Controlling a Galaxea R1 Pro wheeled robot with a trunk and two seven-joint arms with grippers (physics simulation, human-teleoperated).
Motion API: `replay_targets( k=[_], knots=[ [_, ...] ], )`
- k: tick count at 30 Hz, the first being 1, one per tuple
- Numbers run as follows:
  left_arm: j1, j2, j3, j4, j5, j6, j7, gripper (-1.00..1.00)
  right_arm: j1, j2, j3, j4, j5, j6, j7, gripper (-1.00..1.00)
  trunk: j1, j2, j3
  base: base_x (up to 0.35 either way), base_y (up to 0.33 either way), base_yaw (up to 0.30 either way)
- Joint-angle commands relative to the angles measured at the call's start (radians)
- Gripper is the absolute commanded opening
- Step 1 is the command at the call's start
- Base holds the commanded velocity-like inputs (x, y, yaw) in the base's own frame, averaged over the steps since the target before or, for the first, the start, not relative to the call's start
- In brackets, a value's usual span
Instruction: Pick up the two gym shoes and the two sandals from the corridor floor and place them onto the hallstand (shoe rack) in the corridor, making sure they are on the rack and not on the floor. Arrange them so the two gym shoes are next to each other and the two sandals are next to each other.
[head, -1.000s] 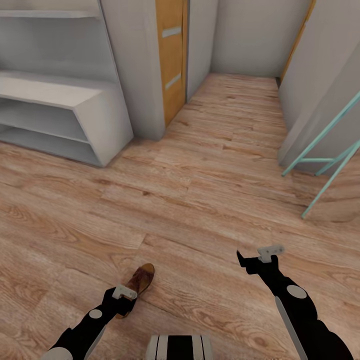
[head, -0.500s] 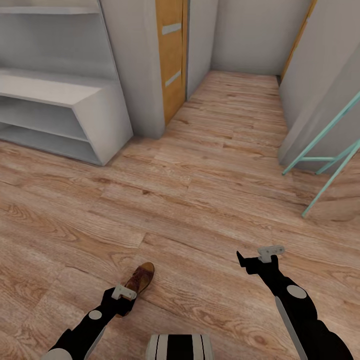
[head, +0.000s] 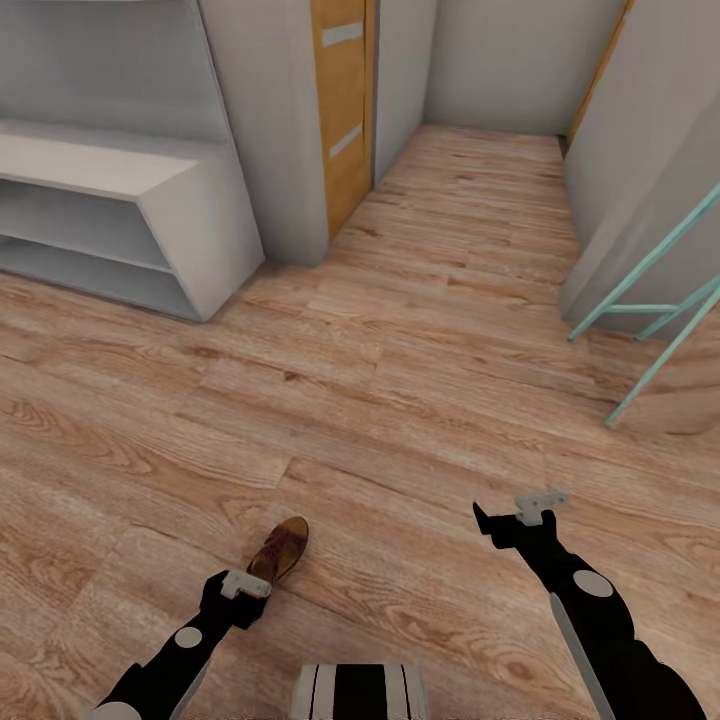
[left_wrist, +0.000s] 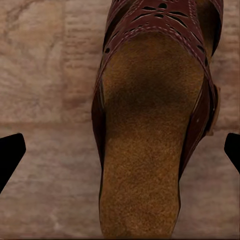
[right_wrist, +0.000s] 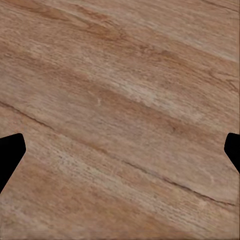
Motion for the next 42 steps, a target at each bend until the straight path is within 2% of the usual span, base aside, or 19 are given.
replay_targets(
  k=[1, 6, 23, 33, 38, 42],
  knots=[
    [-0.001, 0.001, -0.003, 0.0, -0.006, -0.004, 0.001, 1.0, 0.0, 0.0, 0.0, -0.001, -0.001, 0.005, 0.003, 1.0, 0.0, -0.001, -0.006, 0.0, 0.0, 0.0],
    [-0.001, 0.001, -0.003, -0.006, -0.006, -0.006, 0.001, 1.0, 0.0, 0.0, 0.0, -0.001, -0.001, 0.005, 0.003, 1.0, 0.002, -0.001, -0.029, 0.0, 0.0, 0.0],
    [-0.001, -0.001, -0.004, -0.013, -0.006, -0.006, 0.006, 1.0, -0.001, 0.0, 0.0, -0.001, -0.001, 0.005, 0.003, 1.0, 0.002, -0.001, -0.039, 0.0, 0.0, 0.0],
    [-0.001, -0.001, -0.004, -0.013, -0.006, -0.006, 0.007, 1.0, -0.001, 0.0, 0.0, -0.002, -0.001, 0.005, 0.003, 1.0, 0.007, -0.004, -0.092, 0.0, 0.0, 0.0],
    [-0.001, 0.0, -0.004, -0.014, -0.006, -0.006, 0.009, 1.0, 0.0, 0.0, 0.0, -0.002, -0.001, 0.005, 0.003, 1.0, 0.007, -0.004, -0.096, 0.0, 0.0, 0.0],
    [-0.003, 0.001, -0.004, -0.015, -0.008, -0.005, 0.034, 1.0, 0.0, 0.001, 0.0, -0.002, -0.001, 0.005, 0.003, 1.0, 0.007, -0.004, -0.096, 0.0, 0.0, 0.0]
  ],
)
